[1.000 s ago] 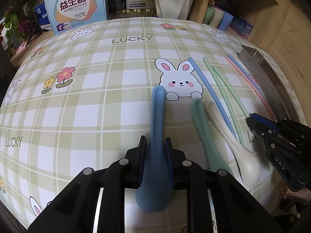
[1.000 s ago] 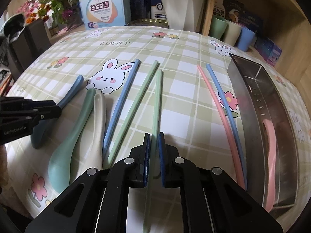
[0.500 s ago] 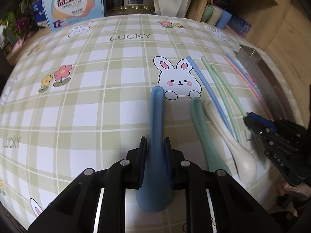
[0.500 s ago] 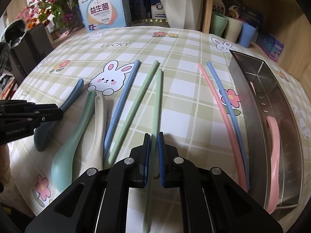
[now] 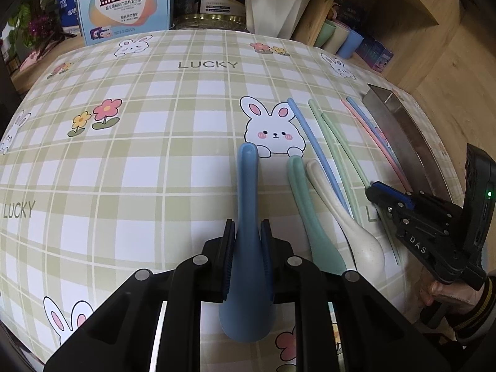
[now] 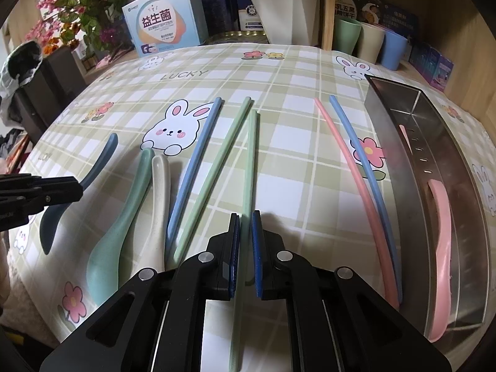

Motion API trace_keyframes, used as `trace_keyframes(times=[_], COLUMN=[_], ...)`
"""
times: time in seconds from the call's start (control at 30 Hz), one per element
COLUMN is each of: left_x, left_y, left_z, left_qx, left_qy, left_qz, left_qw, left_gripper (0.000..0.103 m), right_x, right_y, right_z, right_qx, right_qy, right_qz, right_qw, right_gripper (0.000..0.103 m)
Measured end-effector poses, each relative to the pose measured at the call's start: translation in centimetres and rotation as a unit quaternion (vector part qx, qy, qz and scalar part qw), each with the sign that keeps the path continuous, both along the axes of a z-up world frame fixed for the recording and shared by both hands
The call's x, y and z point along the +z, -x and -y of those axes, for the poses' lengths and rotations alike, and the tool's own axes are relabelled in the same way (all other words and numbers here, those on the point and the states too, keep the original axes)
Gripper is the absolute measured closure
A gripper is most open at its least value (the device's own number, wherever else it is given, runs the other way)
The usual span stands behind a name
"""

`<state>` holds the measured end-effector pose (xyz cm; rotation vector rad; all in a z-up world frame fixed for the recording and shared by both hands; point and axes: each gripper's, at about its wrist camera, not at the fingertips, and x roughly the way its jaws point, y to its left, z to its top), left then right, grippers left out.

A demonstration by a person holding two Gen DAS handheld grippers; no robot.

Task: Organize utensils
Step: 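Hold the blue spoon in the left gripper and green chopstick in the right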

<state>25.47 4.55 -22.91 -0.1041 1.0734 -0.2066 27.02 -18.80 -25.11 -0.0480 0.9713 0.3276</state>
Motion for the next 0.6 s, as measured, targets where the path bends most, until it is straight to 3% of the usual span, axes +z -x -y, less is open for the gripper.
trace_keyframes(times=[0.2,0.5,0.6], left_x=[1.1,2.8,2.7], left_y=[-0.1,-0.7,-0.7], left_z=[-0.3,0.1,0.3], left_qx=[0.011,0.015,0.015], left_qy=[-0.004,0.005,0.009], left_qz=[0.015,0.028,0.023], left_qw=[0.9998,0.9995,0.9996], left_gripper=[0.087,0.087,0.087], right_x=[0.3,3.0,2.7], right_y=[0.0,0.5,0.5], right_z=[0.6,2.4,2.3], right_qx=[-0.01,-0.019,-0.014], right_qy=[-0.02,-0.081,-0.073], right_qz=[-0.01,0.014,-0.001], right_qw=[1.0,0.996,0.997], right_gripper=[0.097,0.097,0.097])
